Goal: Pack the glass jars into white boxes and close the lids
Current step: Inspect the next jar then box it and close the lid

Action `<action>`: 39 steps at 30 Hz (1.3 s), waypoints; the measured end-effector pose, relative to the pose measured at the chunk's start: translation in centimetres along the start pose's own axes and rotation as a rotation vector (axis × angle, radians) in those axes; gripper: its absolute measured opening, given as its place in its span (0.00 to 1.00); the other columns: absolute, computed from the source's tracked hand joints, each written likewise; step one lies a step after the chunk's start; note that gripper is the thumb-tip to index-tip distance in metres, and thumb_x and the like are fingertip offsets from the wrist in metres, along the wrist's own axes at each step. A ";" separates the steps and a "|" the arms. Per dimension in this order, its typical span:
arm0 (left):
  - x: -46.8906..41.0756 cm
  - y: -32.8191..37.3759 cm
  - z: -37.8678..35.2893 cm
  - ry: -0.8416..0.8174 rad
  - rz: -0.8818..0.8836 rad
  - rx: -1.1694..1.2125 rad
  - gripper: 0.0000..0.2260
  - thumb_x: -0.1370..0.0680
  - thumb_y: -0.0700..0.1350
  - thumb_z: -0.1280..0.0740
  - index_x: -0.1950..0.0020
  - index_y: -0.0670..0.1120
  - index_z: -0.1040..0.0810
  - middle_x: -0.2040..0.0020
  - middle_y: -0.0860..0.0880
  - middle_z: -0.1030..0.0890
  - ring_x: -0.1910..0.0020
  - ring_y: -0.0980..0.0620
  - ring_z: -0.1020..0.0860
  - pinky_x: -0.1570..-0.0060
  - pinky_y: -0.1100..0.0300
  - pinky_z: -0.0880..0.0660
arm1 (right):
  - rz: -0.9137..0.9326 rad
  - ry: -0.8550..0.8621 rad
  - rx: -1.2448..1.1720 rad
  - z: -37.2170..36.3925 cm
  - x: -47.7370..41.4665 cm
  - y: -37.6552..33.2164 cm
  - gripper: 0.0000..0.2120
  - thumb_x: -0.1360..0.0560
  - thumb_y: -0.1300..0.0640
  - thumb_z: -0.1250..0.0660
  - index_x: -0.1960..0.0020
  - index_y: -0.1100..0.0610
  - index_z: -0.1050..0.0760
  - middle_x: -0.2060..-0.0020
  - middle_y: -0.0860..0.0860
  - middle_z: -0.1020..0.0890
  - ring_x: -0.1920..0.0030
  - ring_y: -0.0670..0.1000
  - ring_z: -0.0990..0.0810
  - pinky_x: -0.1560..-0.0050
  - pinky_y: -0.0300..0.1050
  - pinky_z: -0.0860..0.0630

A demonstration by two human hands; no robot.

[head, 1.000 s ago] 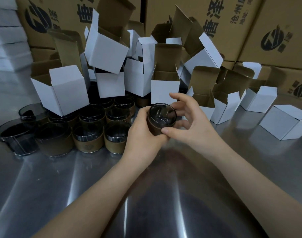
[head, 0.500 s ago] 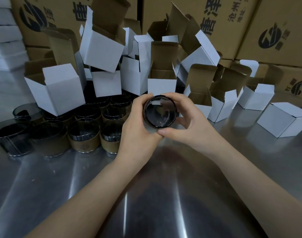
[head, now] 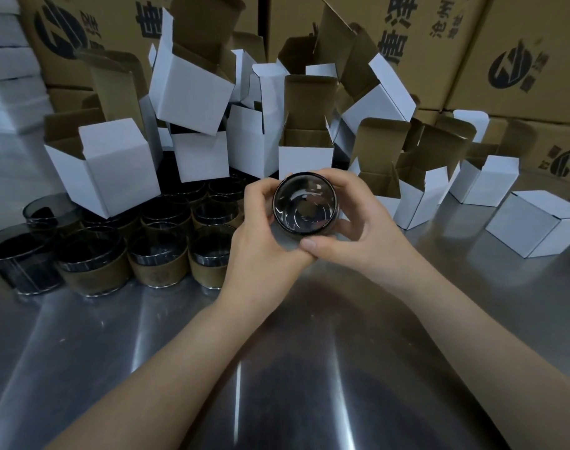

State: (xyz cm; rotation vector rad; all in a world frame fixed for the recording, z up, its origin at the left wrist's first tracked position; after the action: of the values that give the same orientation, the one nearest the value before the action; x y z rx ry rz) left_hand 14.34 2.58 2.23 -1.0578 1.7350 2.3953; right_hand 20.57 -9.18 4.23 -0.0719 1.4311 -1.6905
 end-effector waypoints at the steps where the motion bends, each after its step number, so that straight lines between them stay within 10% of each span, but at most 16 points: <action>1: 0.0 -0.1 -0.1 0.000 0.007 0.012 0.29 0.36 0.49 0.21 0.43 0.62 0.34 0.46 0.68 0.23 0.47 0.67 0.23 0.54 0.74 0.28 | -0.015 0.000 -0.037 0.0 0.0 0.1 0.28 0.32 0.58 0.25 0.35 0.47 0.31 0.40 0.41 0.23 0.35 0.44 0.25 0.42 0.39 0.24; 8: 0.0 -0.7 -0.5 -0.014 0.046 0.153 0.29 0.37 0.58 0.23 0.41 0.55 0.31 0.47 0.61 0.22 0.44 0.59 0.21 0.44 0.56 0.23 | -0.238 -0.064 -0.493 -0.8 -0.1 2.1 0.25 0.27 0.58 0.34 0.30 0.52 0.30 0.36 0.54 0.23 0.37 0.57 0.21 0.46 0.52 0.21; 14: -0.3 -0.8 -0.8 -0.057 0.065 0.204 0.31 0.38 0.49 0.20 0.41 0.54 0.33 0.45 0.56 0.22 0.44 0.59 0.21 0.46 0.58 0.22 | -0.302 -0.127 -0.738 -1.4 0.1 2.6 0.32 0.30 0.64 0.32 0.27 0.56 0.34 0.36 0.60 0.24 0.40 0.62 0.20 0.49 0.58 0.22; 21: -0.4 -0.4 -0.8 -0.089 -0.001 0.172 0.35 0.35 0.44 0.22 0.33 0.55 0.35 0.37 0.53 0.26 0.35 0.57 0.26 0.33 0.53 0.28 | -0.274 0.012 -0.553 0.5 0.0 2.1 0.34 0.33 0.67 0.31 0.29 0.54 0.34 0.52 0.47 0.16 0.48 0.53 0.17 0.51 0.47 0.19; 30: -0.3 -0.7 -0.9 -0.100 0.020 0.067 0.33 0.35 0.48 0.24 0.32 0.53 0.30 0.39 0.59 0.23 0.37 0.61 0.25 0.36 0.60 0.27 | -0.074 0.131 0.031 1.1 -0.1 0.5 0.42 0.36 0.60 0.23 0.31 0.38 0.39 0.41 0.49 0.25 0.39 0.44 0.24 0.44 0.37 0.23; 39: -0.2 -0.9 -0.7 -0.070 -0.006 0.021 0.32 0.33 0.37 0.23 0.33 0.53 0.31 0.41 0.65 0.23 0.37 0.65 0.26 0.41 0.73 0.32 | 0.089 0.096 0.262 0.3 0.3 -1.4 0.40 0.33 0.65 0.25 0.30 0.43 0.41 0.36 0.43 0.30 0.35 0.40 0.29 0.36 0.33 0.30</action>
State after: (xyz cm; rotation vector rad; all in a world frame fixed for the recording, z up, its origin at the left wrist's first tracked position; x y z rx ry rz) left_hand 15.20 2.43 1.50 -0.9636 1.7285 2.3747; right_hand 19.70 -9.69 5.33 0.2174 1.2505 -1.8125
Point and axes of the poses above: each hand's wrist, its own x-axis away from the middle knuckle, its own z-axis out of the back of the hand, y = z × x, the point moved 7 cm from there along -x, towards the middle knuckle
